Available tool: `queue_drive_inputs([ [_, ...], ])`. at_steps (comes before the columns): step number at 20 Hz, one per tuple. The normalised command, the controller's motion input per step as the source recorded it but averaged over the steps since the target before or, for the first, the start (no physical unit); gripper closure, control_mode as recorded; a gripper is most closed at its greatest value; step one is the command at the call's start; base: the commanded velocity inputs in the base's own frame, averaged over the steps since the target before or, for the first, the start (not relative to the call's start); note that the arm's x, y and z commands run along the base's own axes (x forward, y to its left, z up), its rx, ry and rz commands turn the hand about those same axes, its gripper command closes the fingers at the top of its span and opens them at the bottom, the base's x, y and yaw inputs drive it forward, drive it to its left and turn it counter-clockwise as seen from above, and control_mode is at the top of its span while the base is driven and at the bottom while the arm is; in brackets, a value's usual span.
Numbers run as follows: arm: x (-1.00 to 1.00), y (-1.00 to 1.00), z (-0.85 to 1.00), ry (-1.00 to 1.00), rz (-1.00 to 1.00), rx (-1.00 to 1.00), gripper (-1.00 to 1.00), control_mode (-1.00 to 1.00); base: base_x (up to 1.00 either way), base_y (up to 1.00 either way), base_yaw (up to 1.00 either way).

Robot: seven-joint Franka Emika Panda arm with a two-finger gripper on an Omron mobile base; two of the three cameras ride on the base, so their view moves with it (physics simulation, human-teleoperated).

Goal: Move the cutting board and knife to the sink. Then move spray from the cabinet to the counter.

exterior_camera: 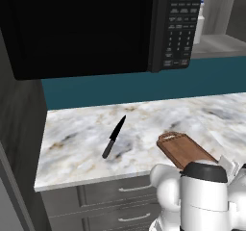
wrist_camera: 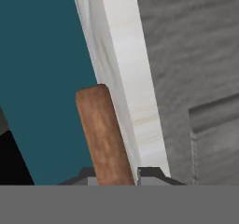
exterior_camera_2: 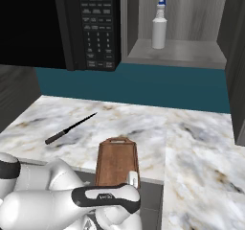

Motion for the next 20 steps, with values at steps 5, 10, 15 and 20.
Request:
queue_drive_inputs([
  [5, -0.09, -0.01, 0.31, -0.01, 0.00, 0.00, 1.00, -1.00, 0.00, 0.00, 0.00],
  [10, -0.06, 0.00, 0.36, -0.02, 0.00, 0.00, 1.00, -1.00, 0.00, 0.00, 0.00],
  [15, -0.04, 0.00, 0.36, -0.01, 0.00, 0.00, 1.00, -1.00, 0.00, 0.00, 0.00],
  [20, -0.08, 0.00, 0.42, -0.02, 0.09, 0.00, 1.00, -1.00, 0.00, 0.00, 0.00],
])
